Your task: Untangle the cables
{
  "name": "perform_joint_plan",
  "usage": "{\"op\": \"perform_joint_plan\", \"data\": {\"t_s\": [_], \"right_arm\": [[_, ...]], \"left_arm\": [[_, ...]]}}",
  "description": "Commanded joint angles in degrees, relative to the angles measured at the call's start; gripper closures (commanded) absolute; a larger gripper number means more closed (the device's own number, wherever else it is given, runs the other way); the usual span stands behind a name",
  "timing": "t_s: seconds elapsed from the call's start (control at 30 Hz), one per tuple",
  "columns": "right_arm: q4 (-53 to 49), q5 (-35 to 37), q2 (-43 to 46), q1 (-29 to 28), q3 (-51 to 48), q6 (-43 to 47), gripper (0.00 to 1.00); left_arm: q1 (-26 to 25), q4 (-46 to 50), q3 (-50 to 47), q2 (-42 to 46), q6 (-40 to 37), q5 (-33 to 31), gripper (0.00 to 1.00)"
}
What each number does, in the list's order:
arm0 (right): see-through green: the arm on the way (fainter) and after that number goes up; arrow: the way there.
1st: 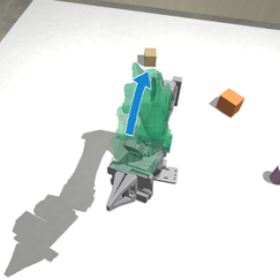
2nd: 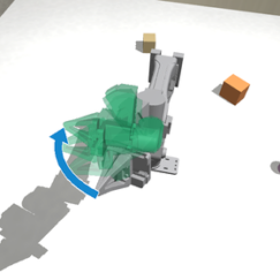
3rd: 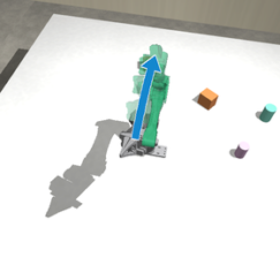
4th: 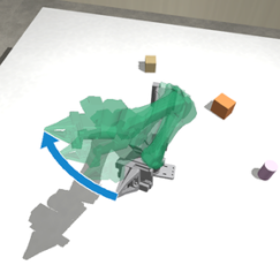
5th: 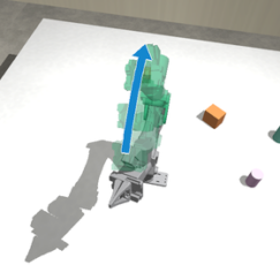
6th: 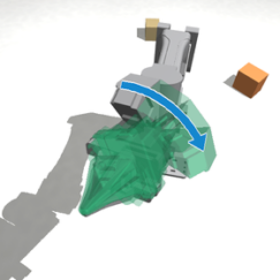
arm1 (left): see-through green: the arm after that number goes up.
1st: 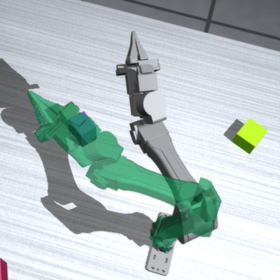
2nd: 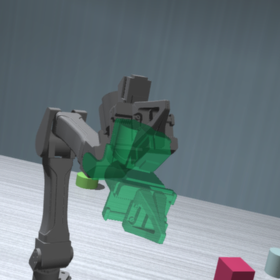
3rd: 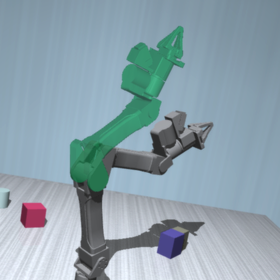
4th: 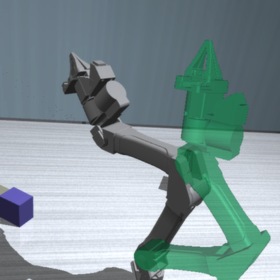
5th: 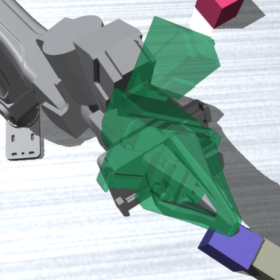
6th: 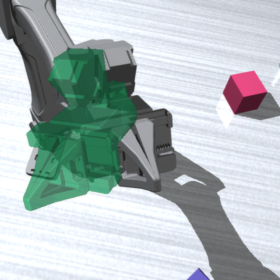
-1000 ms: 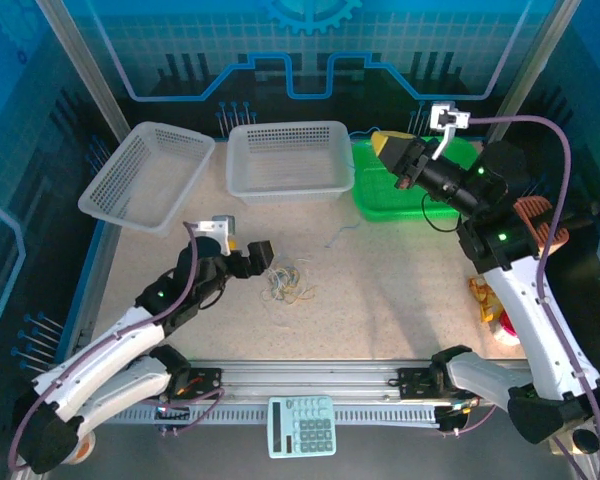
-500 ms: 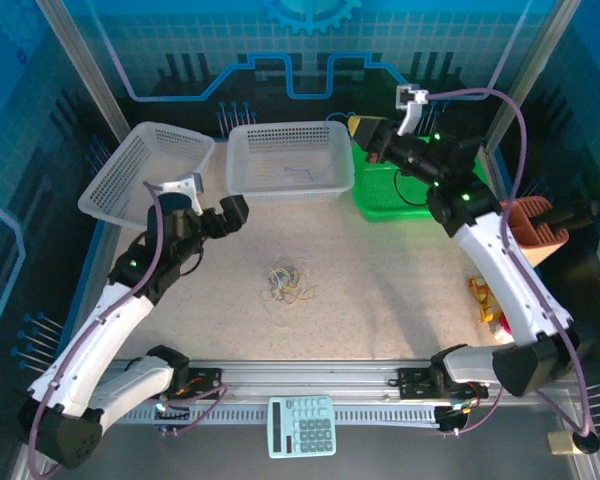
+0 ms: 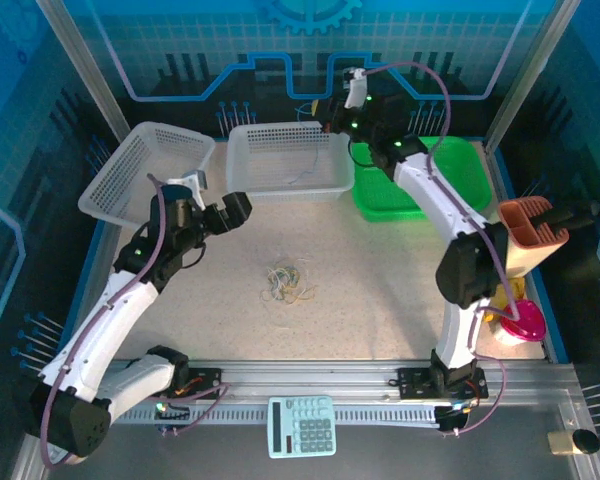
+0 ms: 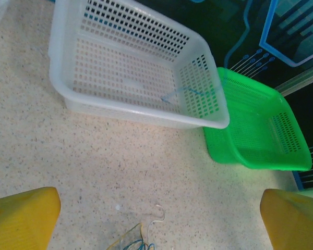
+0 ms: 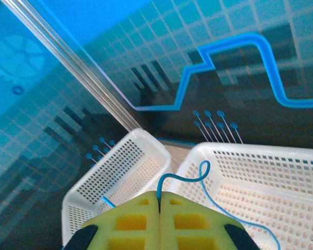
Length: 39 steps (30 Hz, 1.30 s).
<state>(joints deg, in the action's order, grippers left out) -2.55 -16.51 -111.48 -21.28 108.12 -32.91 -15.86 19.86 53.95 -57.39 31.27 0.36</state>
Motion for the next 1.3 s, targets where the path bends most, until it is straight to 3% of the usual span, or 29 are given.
{"op": "perform_joint_plan", "data": {"t_s": [0.0,0.27,0.33,0.4,0.47,0.53,0.77,1.1,1.27], "right_arm": [[-2.25,-0.85,-5.01,-1.06,4.3,0.83,1.0],[-8.13,1.01,-14.29,-3.35,6.83,3.32,0.97],[-12.5,1.81,-16.48,-3.66,9.44,4.74,0.77],[-16.7,2.19,-17.64,-3.77,12.32,6.18,0.51],[-18.94,2.53,-16.87,-3.69,13.66,7.67,0.39],[-20.11,2.95,-14.83,-3.82,13.91,8.79,0.34],[-21.16,2.95,-2.61,-5.54,7.69,10.83,0.32],[-12.66,10.73,22.74,-16.19,-27.52,9.44,0.33],[-12.02,15.09,29.88,-22.8,-41.44,5.68,0.35]], "left_arm": [[0.49,-1.96,-2.36,0.92,1.52,2.11,0.01],[0.45,-3.24,-5.28,1.48,2.08,3.15,0.01],[0.48,-3.26,-5.69,1.91,2.44,3.48,0.01],[0.48,-2.83,-6.04,2.41,2.51,3.59,0.01],[0.48,-2.26,-6.17,3.16,2.55,3.68,0.01],[0.48,-1.86,-6.42,3.89,2.53,3.68,0.01],[0.48,-0.52,-8.3,6.94,2.85,3.33,0.01],[0.48,0.79,-15.61,11.93,5.03,4.1,0.01],[0.47,1.52,-18.32,13.82,6.04,4.84,0.01]]}}
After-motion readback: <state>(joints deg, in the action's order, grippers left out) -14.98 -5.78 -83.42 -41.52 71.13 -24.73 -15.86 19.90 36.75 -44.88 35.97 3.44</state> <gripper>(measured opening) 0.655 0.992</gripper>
